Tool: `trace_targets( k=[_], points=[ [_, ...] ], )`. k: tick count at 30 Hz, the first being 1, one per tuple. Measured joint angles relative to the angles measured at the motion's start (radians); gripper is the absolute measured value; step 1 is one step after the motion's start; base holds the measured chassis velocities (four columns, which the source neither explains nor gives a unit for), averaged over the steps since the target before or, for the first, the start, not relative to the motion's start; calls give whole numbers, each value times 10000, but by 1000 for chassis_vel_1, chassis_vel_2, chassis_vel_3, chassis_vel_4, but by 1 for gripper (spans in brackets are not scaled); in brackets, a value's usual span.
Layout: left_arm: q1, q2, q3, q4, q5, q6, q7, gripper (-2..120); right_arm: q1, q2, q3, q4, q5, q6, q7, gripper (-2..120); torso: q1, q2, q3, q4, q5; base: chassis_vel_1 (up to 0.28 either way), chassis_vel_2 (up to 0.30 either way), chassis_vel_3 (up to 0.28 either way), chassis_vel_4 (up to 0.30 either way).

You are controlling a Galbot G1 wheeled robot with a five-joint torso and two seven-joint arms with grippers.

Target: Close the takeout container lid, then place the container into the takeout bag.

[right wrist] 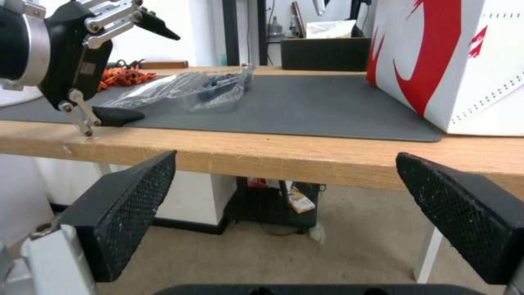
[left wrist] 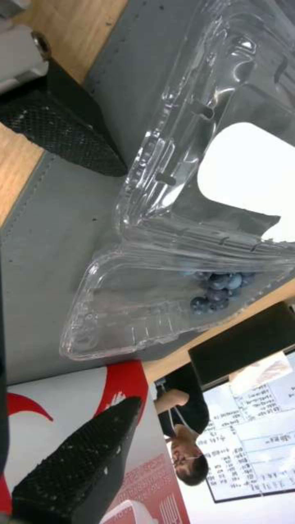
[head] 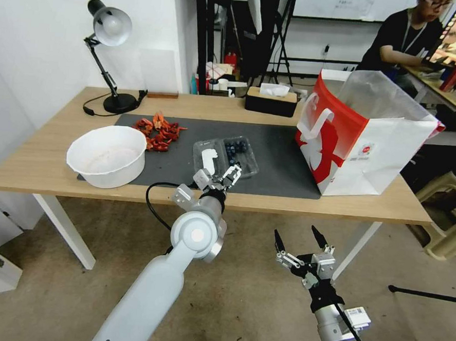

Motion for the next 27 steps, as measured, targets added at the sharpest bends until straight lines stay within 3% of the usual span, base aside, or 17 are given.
trace_targets(
  k=[21,27],
  points=[
    [-156,-161,-277,424,-22,-271,24,100,-133,1,-26,128,-77,-3,10,100,-3,3,-2,-4,-1,0,0,0,0],
    [-23,-211,-382,472,-23,-564,428,100,-149,35,-41,62,-120,20,-15,100,1,0,0,-2,0,0,0,0,0]
  ],
)
